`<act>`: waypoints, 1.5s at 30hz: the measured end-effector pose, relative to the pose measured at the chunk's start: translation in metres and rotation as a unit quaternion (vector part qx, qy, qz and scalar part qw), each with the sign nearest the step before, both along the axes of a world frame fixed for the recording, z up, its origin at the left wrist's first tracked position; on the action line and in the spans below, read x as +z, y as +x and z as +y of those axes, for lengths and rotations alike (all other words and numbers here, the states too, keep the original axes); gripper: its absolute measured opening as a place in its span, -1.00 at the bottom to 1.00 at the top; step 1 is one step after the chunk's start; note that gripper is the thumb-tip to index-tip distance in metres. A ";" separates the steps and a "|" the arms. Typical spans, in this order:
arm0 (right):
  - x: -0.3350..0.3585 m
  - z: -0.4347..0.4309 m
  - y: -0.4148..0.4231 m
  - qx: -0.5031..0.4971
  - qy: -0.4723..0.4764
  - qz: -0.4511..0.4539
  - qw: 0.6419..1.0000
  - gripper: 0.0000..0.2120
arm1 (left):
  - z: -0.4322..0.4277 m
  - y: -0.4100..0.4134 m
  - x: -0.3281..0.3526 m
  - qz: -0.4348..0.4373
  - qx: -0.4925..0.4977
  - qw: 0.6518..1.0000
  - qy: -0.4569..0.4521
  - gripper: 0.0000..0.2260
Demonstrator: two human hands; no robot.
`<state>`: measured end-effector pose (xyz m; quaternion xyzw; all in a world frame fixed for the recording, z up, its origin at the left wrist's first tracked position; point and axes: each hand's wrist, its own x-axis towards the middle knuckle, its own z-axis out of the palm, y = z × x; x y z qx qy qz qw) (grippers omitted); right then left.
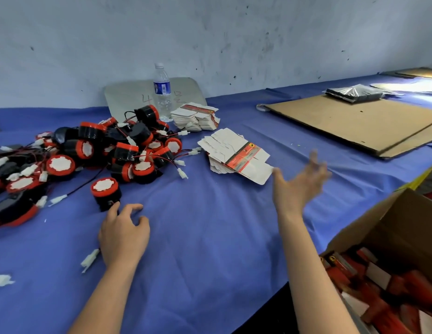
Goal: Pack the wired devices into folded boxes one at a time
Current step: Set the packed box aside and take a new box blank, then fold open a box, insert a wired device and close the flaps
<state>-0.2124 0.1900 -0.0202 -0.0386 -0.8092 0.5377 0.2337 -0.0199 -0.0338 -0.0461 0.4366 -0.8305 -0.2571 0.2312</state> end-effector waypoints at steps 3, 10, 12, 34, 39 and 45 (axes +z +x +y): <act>0.004 -0.037 -0.022 0.194 0.182 -0.108 0.958 0.00 | 0.000 0.001 0.001 0.014 -0.003 1.000 -0.005 -0.77; -0.024 -0.054 -0.037 0.157 0.211 -0.121 0.957 -0.31 | 0.001 0.000 0.001 0.040 -0.003 0.999 -0.019 -0.81; -0.019 -0.053 -0.036 0.155 0.174 -0.126 0.964 -0.24 | 0.003 -0.002 0.000 0.036 -0.006 0.999 -0.038 -0.80; -0.001 -0.074 -0.065 0.281 0.386 -0.207 0.854 0.22 | 0.016 -0.037 0.008 0.223 -0.222 0.947 -0.061 -0.71; -0.006 -0.062 -0.071 0.255 0.349 -0.161 0.887 0.16 | 0.013 -0.040 0.003 0.251 -0.213 0.944 -0.040 -0.68; 0.007 -0.069 -0.052 0.238 0.320 -0.081 0.914 0.10 | 0.014 -0.042 0.002 0.252 -0.216 0.943 -0.012 -0.70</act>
